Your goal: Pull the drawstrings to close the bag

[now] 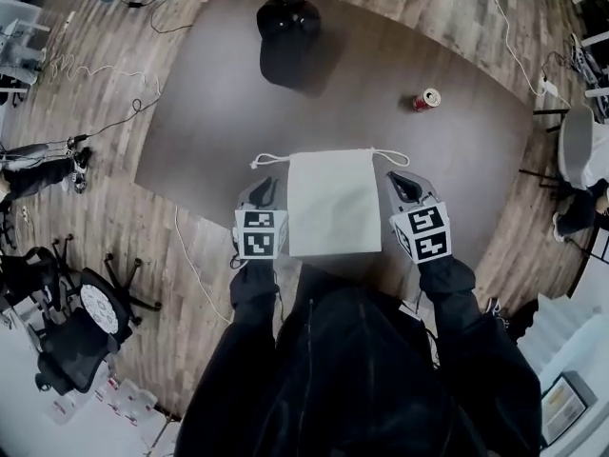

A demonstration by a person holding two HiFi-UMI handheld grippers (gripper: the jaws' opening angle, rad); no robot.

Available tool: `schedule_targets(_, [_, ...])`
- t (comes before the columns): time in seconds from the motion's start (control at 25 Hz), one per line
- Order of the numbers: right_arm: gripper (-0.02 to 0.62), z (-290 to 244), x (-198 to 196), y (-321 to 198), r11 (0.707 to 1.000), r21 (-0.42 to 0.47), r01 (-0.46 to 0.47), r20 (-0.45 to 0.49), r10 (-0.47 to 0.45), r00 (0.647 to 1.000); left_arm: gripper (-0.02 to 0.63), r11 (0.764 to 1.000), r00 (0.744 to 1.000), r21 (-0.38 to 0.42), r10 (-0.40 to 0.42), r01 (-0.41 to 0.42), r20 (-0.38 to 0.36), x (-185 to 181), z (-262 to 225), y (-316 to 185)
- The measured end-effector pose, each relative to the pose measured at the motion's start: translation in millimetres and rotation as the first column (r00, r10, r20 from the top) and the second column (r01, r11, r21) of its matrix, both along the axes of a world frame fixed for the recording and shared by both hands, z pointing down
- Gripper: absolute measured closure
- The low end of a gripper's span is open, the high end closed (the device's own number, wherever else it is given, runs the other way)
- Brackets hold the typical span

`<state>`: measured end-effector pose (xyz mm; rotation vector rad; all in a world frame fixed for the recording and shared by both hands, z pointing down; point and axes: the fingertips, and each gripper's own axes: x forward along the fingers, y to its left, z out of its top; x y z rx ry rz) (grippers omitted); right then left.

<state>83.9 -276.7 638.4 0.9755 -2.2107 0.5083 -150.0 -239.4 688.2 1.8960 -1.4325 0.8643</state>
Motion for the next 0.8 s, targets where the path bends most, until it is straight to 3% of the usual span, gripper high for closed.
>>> schedule_targets(0.2, [0.572,53,7,-24,0.997,-0.075,0.019,-0.077,-0.025,0.997,0.51,0.989,0.99,-0.081,0.131,-0.127,0.045,-9,47,-21])
schedule_targets(0.4, [0.571,97,14,-32,0.988,-0.145,0.06,-0.152,-0.082,0.985,0.488,0.96,0.961,-0.126,0.261,-0.249,0.088,-12,76,-32])
schedule_targets(0.56, [0.559,122,14,-36,0.978,-0.172,0.117,-0.194,-0.151,0.969,0.465,0.903,0.896,-0.158,0.421,-0.4,0.14,-9,95,-35])
schedule_targets(0.72, [0.485,140,12,-40,0.958,-0.199,0.208,-0.242,-0.254,0.936,0.453,0.821,0.809,-0.189,0.566,-0.538,0.16,-3,107,-36])
schedule_targets(0.8, [0.458,149,9,-43,0.941,-0.216,0.26,-0.267,-0.314,0.911,0.453,0.791,0.777,-0.203,0.608,-0.577,0.163,-1,112,-39])
